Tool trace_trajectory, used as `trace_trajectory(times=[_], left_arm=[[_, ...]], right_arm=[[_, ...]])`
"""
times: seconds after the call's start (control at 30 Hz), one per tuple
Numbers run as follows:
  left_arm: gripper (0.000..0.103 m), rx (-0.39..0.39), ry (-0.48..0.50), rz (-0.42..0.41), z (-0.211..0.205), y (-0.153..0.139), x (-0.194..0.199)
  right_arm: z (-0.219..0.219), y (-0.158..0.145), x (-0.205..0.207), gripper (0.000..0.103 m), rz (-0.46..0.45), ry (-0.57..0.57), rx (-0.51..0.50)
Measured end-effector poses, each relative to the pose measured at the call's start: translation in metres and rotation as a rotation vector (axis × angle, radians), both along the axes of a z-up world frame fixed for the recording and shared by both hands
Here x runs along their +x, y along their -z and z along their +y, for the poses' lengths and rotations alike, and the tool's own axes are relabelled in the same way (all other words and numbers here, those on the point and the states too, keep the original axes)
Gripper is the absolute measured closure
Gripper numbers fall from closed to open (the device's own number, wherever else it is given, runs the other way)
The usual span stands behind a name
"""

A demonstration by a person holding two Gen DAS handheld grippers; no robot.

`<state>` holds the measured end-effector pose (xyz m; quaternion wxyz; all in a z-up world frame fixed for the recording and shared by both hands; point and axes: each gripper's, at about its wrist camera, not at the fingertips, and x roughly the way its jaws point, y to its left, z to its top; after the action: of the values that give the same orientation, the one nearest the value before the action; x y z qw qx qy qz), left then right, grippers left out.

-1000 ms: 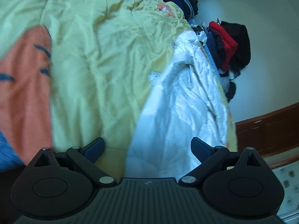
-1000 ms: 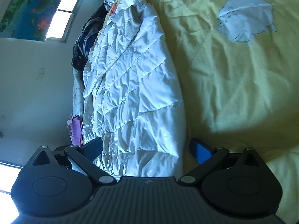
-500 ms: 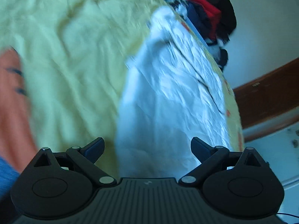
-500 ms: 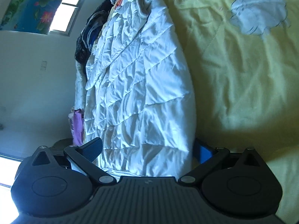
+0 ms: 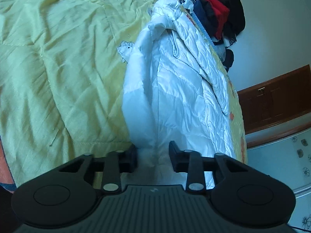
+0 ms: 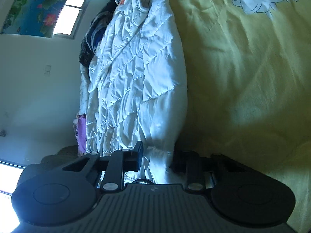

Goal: Fold small clothes

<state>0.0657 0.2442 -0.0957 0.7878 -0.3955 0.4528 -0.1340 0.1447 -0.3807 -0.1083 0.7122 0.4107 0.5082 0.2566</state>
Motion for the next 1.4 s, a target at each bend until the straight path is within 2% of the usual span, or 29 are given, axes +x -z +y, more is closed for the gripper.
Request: trace_trajectory(times=[0.03,0.07,0.23,0.37,0.63,0.8,0.97,1.1,1.27,1.4], left_arm=[[0.091,0.001,0.001,-0.006,0.000,-0.003,0.001],[0.092,0.002,-0.004,-0.017,-0.001,-0.007,0.001],[0.094,-0.023,-0.035,-0.149,0.002,-0.046,0.008],[0.094,-0.049,-0.052,-0.231,0.006,-0.076,0.030],[0.095,-0.072,-0.117,-0.278,0.022,-0.103,0.096],[0.095,-0.048,-0.159,-0.309,0.026,-0.113,0.148],[0.095,-0.026,-0.203,-0.311,0.021,-0.109,0.218],[0.095,-0.001,-0.227,-0.278,0.017,-0.099,0.276],[0.094,0.045,-0.260,-0.207,0.015,-0.073,0.337],[0.095,0.057,-0.290,-0.111,0.016,-0.038,0.373]], right_arm=[[0.000,-0.002,-0.001,0.084,-0.013,0.003,0.003],[-0.001,-0.005,-0.001,0.085,-0.024,0.008,0.016],[0.000,-0.038,0.004,0.088,-0.138,0.025,0.140],[-0.002,-0.063,0.024,0.088,-0.206,0.041,0.205],[-0.008,-0.089,0.097,0.088,-0.264,0.097,0.258],[-0.007,-0.101,0.157,0.088,-0.314,0.119,0.260],[-0.009,-0.081,0.233,0.088,-0.287,0.175,0.262],[-0.007,-0.062,0.288,0.088,-0.252,0.206,0.247],[-0.004,-0.031,0.348,0.088,-0.179,0.269,0.216],[0.000,0.000,0.379,0.088,-0.109,0.284,0.174]])
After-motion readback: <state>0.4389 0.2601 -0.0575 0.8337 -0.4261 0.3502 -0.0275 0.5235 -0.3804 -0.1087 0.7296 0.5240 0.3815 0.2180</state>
